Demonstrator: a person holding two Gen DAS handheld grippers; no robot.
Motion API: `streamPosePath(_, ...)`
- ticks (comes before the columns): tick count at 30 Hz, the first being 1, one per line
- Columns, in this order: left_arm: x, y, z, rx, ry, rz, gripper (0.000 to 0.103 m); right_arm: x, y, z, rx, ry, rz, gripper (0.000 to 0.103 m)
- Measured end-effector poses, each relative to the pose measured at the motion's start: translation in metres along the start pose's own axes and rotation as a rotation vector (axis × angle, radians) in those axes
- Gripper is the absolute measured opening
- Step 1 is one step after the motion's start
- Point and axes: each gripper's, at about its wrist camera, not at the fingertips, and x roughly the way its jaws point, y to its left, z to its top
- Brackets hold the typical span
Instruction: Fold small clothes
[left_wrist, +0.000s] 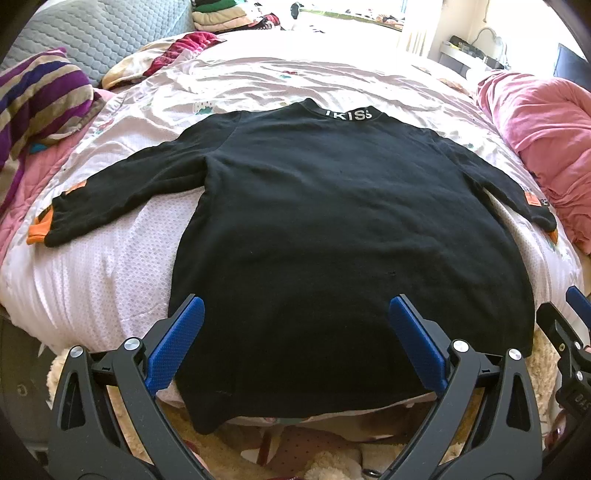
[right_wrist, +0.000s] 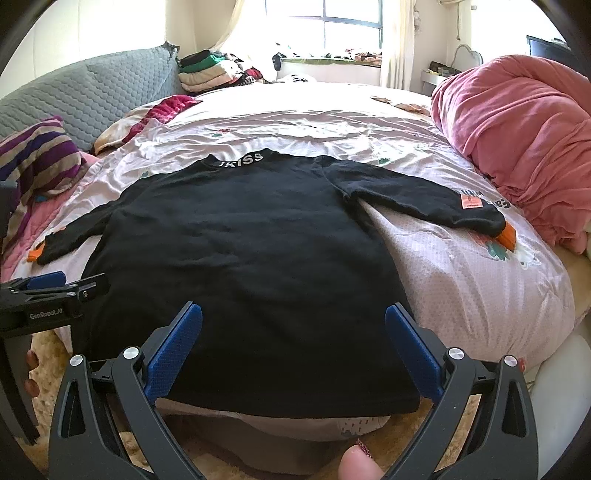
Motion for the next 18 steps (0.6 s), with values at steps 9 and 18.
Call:
streamPosePath(9, 0.002, -0.0013, 0.0, 0.006, -0.001, 0.0, 0.094, 0.0016, -0.0009, 0.0003, 0.001, -0.003, -0.001, 0.099)
streamPosePath(18, 0.0053, -0.0068, 0.0056, 0.013, 0.002, -0.015, 0.094, 0.0031, -0.0049, 0.0038, 0.005, -0.008, 0.003, 0.099)
